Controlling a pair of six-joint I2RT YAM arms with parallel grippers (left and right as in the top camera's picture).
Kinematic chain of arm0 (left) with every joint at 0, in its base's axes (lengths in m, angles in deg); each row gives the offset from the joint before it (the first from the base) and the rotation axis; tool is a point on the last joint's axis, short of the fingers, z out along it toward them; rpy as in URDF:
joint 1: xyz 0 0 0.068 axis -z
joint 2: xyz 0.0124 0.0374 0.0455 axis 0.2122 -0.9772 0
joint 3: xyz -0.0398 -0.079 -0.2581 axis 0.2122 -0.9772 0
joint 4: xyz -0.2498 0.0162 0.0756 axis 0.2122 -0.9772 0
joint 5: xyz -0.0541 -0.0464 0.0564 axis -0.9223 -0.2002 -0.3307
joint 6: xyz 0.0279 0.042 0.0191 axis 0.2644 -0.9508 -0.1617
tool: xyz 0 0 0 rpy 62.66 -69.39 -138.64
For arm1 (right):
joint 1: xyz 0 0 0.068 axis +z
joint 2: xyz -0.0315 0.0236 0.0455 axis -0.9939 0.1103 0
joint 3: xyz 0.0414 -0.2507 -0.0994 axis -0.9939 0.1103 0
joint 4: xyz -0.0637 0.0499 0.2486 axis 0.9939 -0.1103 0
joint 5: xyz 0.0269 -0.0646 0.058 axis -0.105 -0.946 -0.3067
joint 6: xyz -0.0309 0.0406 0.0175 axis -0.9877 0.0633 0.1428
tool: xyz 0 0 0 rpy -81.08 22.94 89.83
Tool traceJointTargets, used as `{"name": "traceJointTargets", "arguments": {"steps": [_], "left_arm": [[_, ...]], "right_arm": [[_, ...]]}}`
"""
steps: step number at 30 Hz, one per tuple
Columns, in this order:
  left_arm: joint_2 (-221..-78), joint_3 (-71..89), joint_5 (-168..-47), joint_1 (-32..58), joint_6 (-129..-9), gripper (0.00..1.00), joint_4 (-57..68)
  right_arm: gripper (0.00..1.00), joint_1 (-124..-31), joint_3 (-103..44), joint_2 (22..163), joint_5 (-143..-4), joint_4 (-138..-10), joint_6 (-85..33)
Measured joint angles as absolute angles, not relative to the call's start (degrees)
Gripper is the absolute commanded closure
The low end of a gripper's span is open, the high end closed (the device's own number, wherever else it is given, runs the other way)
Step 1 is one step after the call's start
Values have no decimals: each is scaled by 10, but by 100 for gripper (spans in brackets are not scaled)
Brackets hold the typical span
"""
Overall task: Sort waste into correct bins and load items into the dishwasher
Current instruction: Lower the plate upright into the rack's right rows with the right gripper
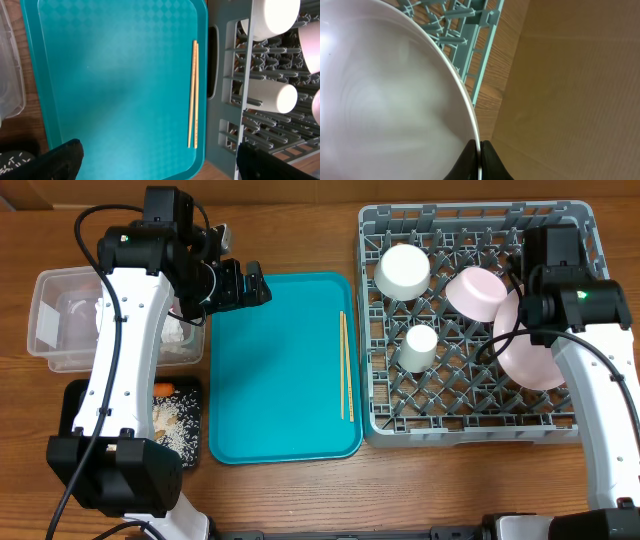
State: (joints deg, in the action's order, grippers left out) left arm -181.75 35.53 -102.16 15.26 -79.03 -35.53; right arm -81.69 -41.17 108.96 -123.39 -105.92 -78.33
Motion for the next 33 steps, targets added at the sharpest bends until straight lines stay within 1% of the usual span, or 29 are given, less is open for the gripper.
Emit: {"name": "traceJointTargets", "arguments": {"steps": [18,28,33], "left_arm": [[-1818,355,-1022,153,-790,0,-355],[-1818,355,-1022,153,-790,0,-355],[-1818,355,-1022,153,-790,0,-356]], "right_arm": [[96,-814,-412,1090,-1201,-1080,-775],[96,-813,-412,1090,-1241,-1076,-772],[96,-798,-412,1090,-1255,-1093,-733]]}}
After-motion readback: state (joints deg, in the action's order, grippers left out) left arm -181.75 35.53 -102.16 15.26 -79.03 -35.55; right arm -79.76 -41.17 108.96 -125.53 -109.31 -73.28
